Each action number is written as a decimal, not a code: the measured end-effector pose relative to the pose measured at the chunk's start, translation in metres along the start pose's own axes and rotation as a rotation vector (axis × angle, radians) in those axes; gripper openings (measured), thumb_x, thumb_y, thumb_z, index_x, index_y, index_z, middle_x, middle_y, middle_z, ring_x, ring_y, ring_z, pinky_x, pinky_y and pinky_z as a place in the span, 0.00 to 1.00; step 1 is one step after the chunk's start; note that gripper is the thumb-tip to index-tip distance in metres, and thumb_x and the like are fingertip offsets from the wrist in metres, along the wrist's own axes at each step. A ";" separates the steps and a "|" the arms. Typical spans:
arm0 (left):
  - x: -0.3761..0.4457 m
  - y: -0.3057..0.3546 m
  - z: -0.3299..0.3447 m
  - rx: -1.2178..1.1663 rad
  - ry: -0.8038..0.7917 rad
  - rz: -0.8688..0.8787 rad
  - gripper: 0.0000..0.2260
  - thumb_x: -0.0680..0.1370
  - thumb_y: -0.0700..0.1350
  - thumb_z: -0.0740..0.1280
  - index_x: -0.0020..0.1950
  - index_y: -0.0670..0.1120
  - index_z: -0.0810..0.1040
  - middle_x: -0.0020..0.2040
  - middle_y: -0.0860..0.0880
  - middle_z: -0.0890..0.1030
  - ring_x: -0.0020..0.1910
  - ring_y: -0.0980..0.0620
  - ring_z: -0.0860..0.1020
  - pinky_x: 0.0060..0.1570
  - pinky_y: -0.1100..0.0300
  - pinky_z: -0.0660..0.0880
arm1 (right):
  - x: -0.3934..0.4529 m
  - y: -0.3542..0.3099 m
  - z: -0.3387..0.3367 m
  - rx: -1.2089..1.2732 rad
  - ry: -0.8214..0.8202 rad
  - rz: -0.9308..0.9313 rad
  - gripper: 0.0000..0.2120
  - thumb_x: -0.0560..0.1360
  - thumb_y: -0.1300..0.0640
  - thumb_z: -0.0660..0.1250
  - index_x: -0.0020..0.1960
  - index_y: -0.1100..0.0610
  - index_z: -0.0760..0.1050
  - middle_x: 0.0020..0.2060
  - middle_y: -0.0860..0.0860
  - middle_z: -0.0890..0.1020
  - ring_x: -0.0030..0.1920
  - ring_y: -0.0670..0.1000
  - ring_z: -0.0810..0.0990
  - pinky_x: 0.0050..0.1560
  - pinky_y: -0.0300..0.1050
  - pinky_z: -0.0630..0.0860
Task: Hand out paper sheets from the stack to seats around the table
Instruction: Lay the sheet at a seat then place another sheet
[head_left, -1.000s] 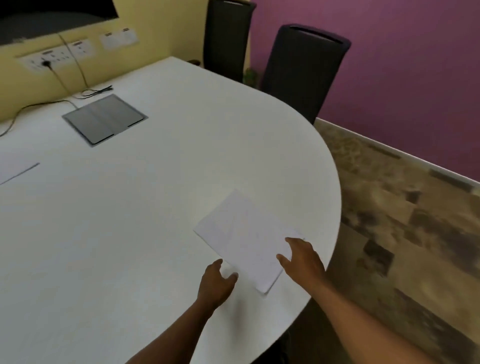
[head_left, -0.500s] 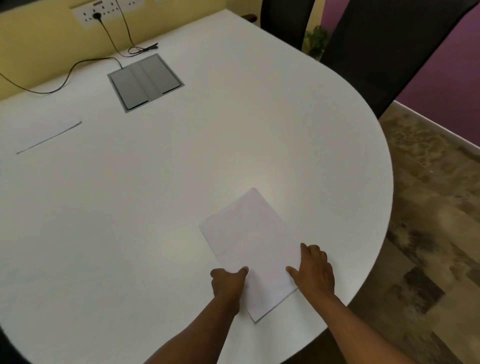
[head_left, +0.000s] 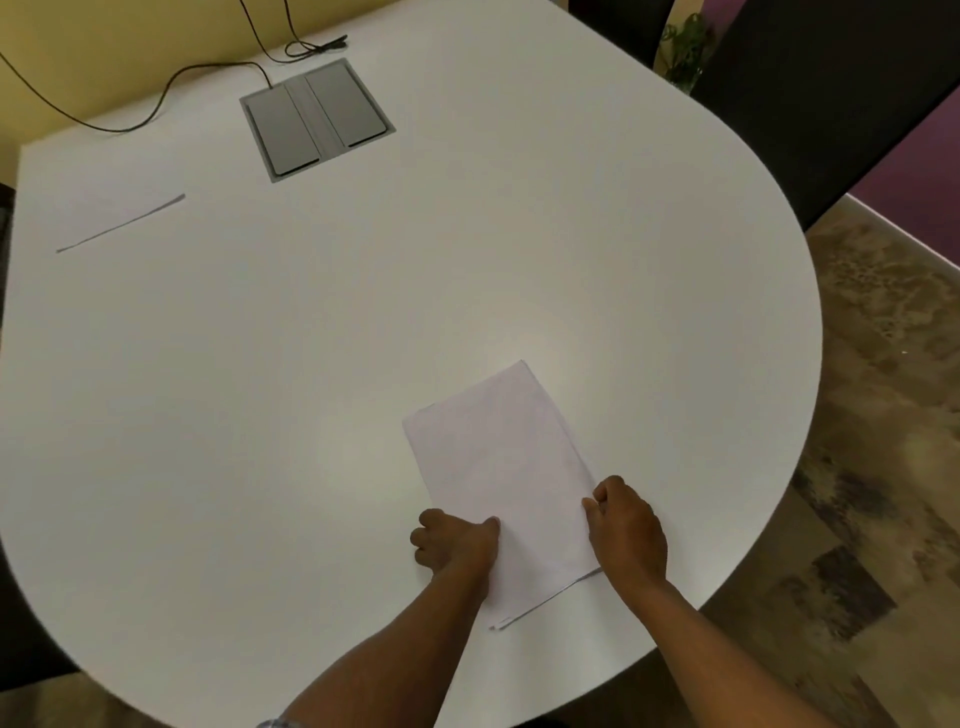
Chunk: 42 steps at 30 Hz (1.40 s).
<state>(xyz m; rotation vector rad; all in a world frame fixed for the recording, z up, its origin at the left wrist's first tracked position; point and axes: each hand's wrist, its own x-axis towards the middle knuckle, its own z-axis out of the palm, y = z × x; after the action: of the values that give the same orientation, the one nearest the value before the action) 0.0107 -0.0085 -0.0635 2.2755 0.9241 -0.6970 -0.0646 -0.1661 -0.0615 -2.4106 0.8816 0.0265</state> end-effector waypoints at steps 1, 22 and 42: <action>0.000 -0.001 -0.001 -0.014 -0.003 0.007 0.37 0.65 0.53 0.79 0.66 0.42 0.64 0.66 0.40 0.68 0.65 0.38 0.68 0.60 0.42 0.74 | 0.001 -0.001 0.000 0.035 -0.018 0.025 0.10 0.76 0.55 0.69 0.41 0.55 0.69 0.32 0.49 0.76 0.32 0.48 0.74 0.30 0.38 0.67; 0.022 -0.028 -0.150 -0.442 -0.127 0.312 0.22 0.78 0.38 0.60 0.70 0.51 0.67 0.59 0.47 0.78 0.54 0.47 0.77 0.52 0.55 0.73 | -0.018 -0.111 -0.021 0.688 -0.220 0.150 0.04 0.76 0.55 0.69 0.45 0.52 0.74 0.40 0.49 0.79 0.42 0.48 0.77 0.37 0.40 0.72; 0.214 -0.053 -0.440 -0.129 0.015 0.759 0.23 0.74 0.40 0.61 0.68 0.57 0.71 0.45 0.56 0.77 0.44 0.55 0.76 0.42 0.61 0.69 | -0.131 -0.378 0.123 0.630 -0.237 -0.087 0.27 0.74 0.56 0.70 0.69 0.40 0.66 0.40 0.47 0.80 0.42 0.44 0.79 0.36 0.34 0.71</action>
<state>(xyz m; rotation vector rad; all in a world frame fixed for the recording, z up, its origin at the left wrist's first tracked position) 0.2122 0.4144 0.0876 2.2649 0.0600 -0.2680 0.0799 0.2098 0.0530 -1.8075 0.5652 0.0008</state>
